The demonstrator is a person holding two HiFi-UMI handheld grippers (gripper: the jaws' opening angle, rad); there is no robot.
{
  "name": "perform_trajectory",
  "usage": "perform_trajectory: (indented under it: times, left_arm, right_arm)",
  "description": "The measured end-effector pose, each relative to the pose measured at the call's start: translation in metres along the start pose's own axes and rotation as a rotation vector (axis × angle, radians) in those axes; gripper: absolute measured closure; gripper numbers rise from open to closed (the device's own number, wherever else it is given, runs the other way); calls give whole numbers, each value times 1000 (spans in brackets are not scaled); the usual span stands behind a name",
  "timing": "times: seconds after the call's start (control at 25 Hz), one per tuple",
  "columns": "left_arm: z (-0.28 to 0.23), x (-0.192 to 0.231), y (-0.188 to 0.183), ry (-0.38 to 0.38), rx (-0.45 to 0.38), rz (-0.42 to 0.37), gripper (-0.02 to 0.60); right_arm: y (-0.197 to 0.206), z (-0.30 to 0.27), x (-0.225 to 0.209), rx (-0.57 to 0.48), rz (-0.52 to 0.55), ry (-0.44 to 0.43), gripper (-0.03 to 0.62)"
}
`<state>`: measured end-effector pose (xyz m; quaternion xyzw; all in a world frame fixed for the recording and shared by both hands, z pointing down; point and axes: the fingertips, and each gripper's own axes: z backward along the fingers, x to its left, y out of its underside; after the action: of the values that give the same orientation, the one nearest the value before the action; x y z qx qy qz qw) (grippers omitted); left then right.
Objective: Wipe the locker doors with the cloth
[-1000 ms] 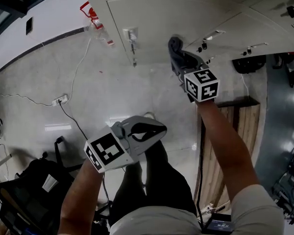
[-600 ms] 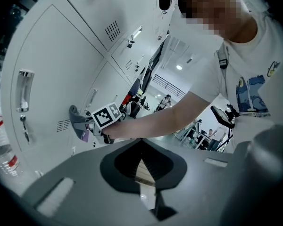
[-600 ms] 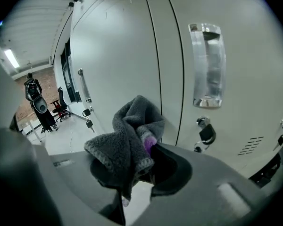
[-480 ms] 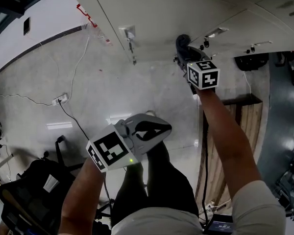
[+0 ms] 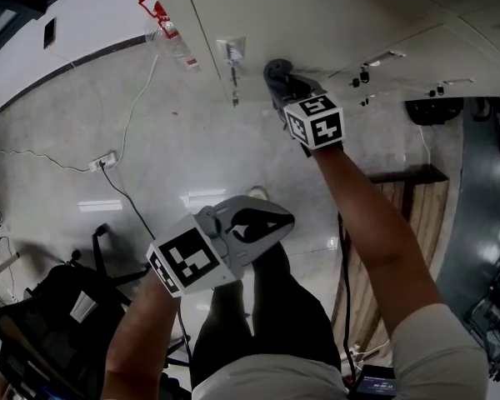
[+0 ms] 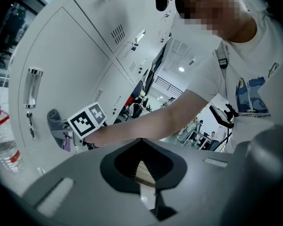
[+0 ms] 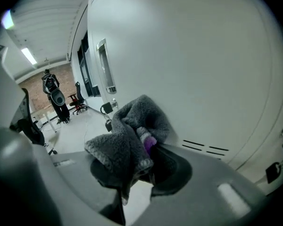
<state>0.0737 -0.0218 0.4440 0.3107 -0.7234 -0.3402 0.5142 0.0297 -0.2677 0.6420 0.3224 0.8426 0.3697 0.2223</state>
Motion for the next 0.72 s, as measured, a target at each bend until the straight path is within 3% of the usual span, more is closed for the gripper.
perform_trajectory:
  times: [0.72]
  left_arm:
    - [8,-6,8,-8,-2,-15,577]
  right_arm:
    - [-10,-59,71,39,148,-115,490]
